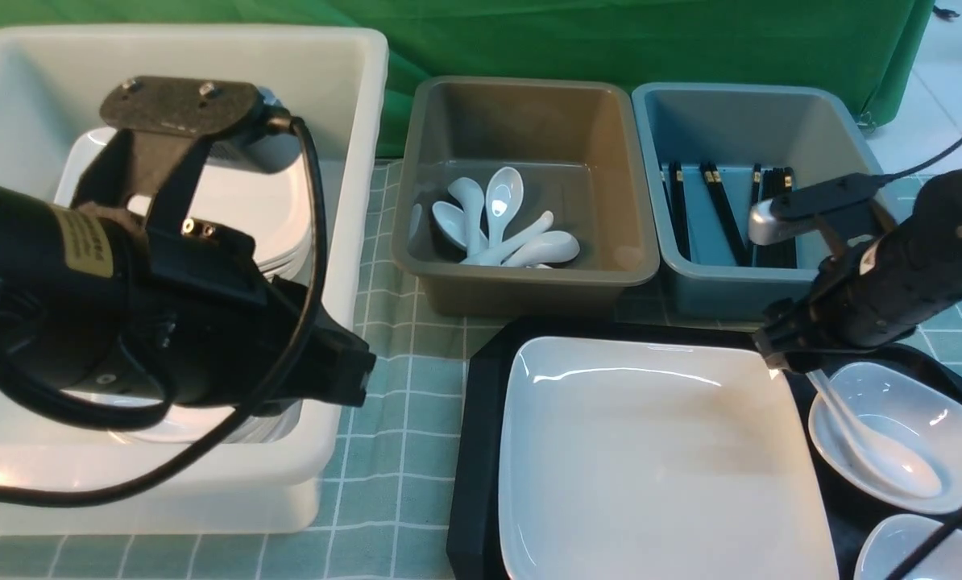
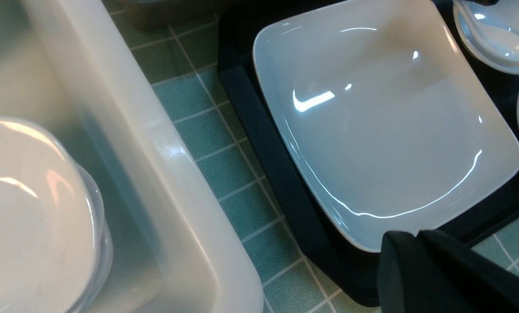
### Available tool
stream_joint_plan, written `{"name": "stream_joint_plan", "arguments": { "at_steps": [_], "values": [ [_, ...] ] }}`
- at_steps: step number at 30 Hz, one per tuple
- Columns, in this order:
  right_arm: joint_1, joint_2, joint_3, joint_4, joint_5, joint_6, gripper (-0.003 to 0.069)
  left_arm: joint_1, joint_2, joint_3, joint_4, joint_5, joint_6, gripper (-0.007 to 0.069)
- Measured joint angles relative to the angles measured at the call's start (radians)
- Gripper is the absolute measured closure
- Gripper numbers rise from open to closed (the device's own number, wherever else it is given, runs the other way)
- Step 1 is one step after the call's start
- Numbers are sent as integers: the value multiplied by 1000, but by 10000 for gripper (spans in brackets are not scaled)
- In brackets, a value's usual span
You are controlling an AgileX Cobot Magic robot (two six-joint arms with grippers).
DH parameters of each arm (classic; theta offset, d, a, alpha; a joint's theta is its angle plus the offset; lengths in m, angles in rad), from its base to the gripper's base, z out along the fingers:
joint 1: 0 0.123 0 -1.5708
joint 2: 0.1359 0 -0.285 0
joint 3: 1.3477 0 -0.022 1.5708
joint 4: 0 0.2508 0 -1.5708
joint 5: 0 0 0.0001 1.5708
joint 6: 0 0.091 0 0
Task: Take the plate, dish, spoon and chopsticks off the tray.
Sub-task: Use the right arm to grab a soup spoon from the plate, then use the right arm to put the soup spoon into the small storage box in the middle
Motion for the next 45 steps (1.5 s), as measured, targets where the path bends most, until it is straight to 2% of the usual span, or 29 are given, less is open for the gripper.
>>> {"name": "stream_joint_plan", "arguments": {
  "at_steps": [4, 5, 6, 7, 8, 10, 11, 12, 24, 38, 42, 45],
  "values": [
    [0, 39, -1, -1, -8, 1, 146, 0, 0, 0, 1, 4, 0, 615],
    [0, 55, -1, 3, -5, 2, 172, 0, 0, 0, 1, 8, 0, 616],
    [0, 56, -2, 6, -6, 3, 213, 0, 0, 0, 1, 8, 0, 615],
    [1, 56, -2, 9, -6, 5, 309, 0, 0, 0, 1, 10, 0, 615],
    [1, 56, -2, 9, -6, 5, 326, 0, 0, 0, 1, 10, 0, 615],
    [1, 51, -2, 7, -1, 8, 505, 0, 0, 0, 1, 12, 0, 615],
    [1, 43, -2, 8, 2, 12, 548, 0, 0, 0, 1, 12, 0, 615],
    [0, 33, -2, 8, 9, 13, 561, 0, 0, 0, 1, 12, 0, 615],
    [22, -242, -29, 10, 135, 70, 587, 0, 0, 0, 13, 15, 4, 615],
    [35, -130, -62, 19, 137, 110, 587, 0, 0, 0, 61, 68, 4, 615],
    [55, -132, -145, 64, 169, 85, 587, 0, 0, 0, 65, 74, 4, 615],
    [113, -112, -284, 125, 171, 32, 587, 0, 0, 0, 65, 74, -6, 615]
  ]
}}
